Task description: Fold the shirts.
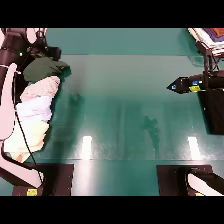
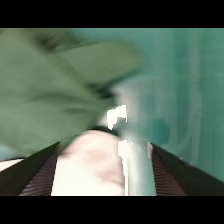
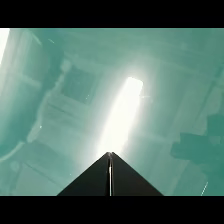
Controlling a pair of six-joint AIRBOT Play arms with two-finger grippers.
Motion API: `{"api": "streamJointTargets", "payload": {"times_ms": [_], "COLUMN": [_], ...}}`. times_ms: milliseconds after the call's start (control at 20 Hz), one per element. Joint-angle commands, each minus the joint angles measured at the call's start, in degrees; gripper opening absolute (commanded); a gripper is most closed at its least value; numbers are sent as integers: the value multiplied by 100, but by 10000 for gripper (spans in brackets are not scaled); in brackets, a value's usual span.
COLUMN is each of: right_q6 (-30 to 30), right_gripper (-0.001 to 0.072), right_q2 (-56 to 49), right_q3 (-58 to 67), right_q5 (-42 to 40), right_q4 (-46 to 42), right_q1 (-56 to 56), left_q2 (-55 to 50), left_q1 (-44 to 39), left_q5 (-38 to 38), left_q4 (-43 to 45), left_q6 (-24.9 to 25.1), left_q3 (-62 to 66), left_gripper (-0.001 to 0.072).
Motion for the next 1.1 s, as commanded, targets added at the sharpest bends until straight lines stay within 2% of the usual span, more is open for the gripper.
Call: {"api": "streamJointTargets", "payload": {"times_ms": [0, 150, 350, 400, 450, 500, 550, 750, 950, 1050], "right_q6": [4, 4, 4, 4, 4, 4, 4, 4, 2, 2], "right_gripper": [16, 16, 16, 17, 16, 16, 16, 16, 16, 16], "right_q2": [2, 2, 2, 2, 4, 2, 2, 4, 4, 4], "right_q3": [7, 2, -7, -7, -7, -7, -4, 79, 894, 1419], "right_q5": [-15, -39, -179, -188, -188, -192, -219, -452, -518, -660], "right_q4": [2, 0, 0, -2, -2, -2, -2, 46, 37, 35], "right_q1": [4, 4, 4, 4, 4, 2, 4, 4, 2, 2], "left_q2": [-610, -1045, -1296, -1305, -1305, -1300, -1270, -793, 573, 1410], "left_q1": [695, 1062, 1145, 1145, 1145, 1145, 1145, 1102, 796, 455], "left_q5": [186, 297, 487, 487, 476, 407, 297, 70, -72, -533], "left_q4": [-160, -422, -422, -426, -428, -428, -426, -450, -531, -509], "left_q6": [-227, -227, -225, -227, -225, -225, -227, -229, -155, 57], "left_q3": [0, 0, 0, 0, 2, 2, 4, 348, 754, 750], "left_gripper": [649, 649, 647, 609, 377, 114, 34, 25, 25, 25]}}
